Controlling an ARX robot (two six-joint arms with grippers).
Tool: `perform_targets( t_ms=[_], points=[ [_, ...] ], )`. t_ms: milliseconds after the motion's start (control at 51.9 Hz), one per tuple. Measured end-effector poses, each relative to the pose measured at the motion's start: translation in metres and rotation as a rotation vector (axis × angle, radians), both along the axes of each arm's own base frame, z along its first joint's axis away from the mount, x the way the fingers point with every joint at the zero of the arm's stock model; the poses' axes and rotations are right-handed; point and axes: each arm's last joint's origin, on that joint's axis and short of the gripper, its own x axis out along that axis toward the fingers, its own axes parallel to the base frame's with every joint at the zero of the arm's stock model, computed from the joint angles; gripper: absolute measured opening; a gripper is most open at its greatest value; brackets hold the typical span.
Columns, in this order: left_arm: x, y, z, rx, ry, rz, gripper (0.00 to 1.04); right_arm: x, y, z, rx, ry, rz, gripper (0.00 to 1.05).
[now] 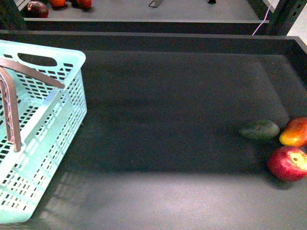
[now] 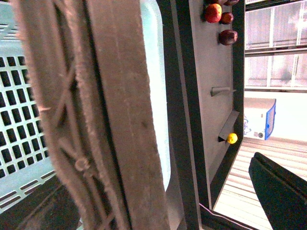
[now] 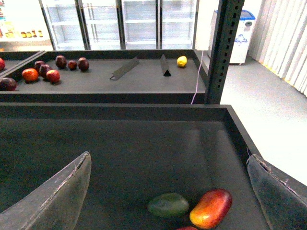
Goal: Pick apple with right arm and hold basket with left
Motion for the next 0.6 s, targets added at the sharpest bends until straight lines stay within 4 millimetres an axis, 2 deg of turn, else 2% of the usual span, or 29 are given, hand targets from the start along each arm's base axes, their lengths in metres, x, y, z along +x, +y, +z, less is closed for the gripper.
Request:
perform_targets(
  t_ms=[173,212,328,443,540,597],
  points=[
    [0.008,-0.003,0.0,-0.003,0.0,-0.012,0.97,0.0,0.0,0.0,0.0,0.0,0.0,0.96],
    [0.009,-0.003,0.001,0.001,0.001,-0.013,0.93,0.0,0.0,0.0,0.0,0.0,0.0,0.96],
    [0.014,-0.003,0.001,0.004,0.01,-0.013,0.74,0.0,0.0,0.0,0.0,0.0,0.0,0.96],
    [0.016,-0.005,-0.007,0.005,0.049,-0.005,0.49,0.0,0.0,0.0,0.0,0.0,0.0,0.96],
    [0.016,-0.006,-0.009,-0.02,0.057,0.004,0.33,0.0,0.0,0.0,0.0,0.0,0.0,0.96],
    [0.017,-0.008,-0.009,-0.018,0.061,-0.001,0.29,0.0,0.0,0.0,0.0,0.0,0.0,0.96]
  ],
)
